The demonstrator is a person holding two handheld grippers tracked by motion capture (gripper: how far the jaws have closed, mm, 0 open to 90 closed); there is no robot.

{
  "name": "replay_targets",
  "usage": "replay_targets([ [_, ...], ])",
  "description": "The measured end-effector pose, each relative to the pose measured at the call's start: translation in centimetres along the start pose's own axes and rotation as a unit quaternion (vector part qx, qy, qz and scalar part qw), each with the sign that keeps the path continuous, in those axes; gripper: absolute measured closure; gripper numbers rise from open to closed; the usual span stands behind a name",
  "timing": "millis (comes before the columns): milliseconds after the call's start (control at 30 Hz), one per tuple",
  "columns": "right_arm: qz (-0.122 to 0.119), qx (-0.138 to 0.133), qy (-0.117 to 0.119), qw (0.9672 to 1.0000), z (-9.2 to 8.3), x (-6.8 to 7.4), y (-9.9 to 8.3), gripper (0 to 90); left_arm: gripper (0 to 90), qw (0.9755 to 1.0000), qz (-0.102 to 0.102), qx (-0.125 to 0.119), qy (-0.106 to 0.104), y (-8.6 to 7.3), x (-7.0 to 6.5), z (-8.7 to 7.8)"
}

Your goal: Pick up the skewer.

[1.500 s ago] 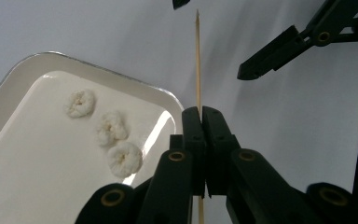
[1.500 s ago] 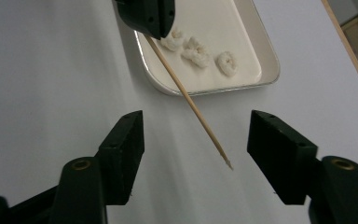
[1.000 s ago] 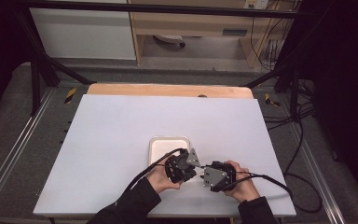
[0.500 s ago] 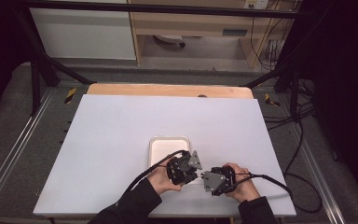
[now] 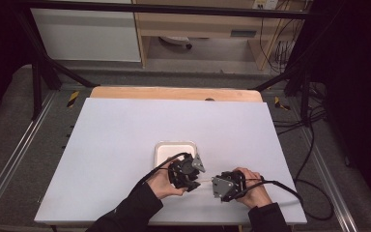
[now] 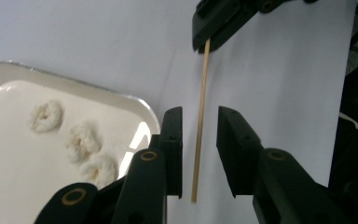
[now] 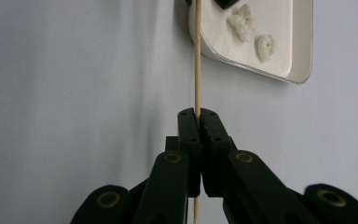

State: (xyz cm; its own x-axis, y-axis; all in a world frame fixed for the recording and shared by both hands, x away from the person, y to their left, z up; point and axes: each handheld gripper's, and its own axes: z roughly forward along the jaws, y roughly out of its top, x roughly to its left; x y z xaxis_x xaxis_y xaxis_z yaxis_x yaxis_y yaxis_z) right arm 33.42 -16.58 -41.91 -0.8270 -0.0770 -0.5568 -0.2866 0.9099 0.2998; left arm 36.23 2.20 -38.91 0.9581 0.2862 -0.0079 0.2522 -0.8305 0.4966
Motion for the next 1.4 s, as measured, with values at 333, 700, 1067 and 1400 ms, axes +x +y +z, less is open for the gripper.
replay_targets([
  [333, -0.029, 0.018, 0.004, 0.9994, 0.3, -0.1, 0.8, 89.0, 80.3, 0.9984, 0.006, 0.057, -0.004, -0.1, 0.1, 0.8],
  [700, -0.038, 0.019, 0.009, 0.9991, 0.3, 0.1, 0.9, 88.8, 88.2, 0.997, 0.03, 0.071, 0.004, 0.1, -0.6, 1.7],
  [1067, 0.036, -0.007, -0.012, 0.9993, -0.2, -0.4, 0.6, 73.0, 88.5, 0.9971, 0.038, 0.061, 0.023, -0.8, -0.6, 1.0],
  [1400, 0.255, -0.064, -0.028, 0.9645, -1.6, -1.1, -2.3, 38.6, 88.4, 0.9984, 0.002, 0.026, 0.05, -3.7, 0.2, -0.8],
])
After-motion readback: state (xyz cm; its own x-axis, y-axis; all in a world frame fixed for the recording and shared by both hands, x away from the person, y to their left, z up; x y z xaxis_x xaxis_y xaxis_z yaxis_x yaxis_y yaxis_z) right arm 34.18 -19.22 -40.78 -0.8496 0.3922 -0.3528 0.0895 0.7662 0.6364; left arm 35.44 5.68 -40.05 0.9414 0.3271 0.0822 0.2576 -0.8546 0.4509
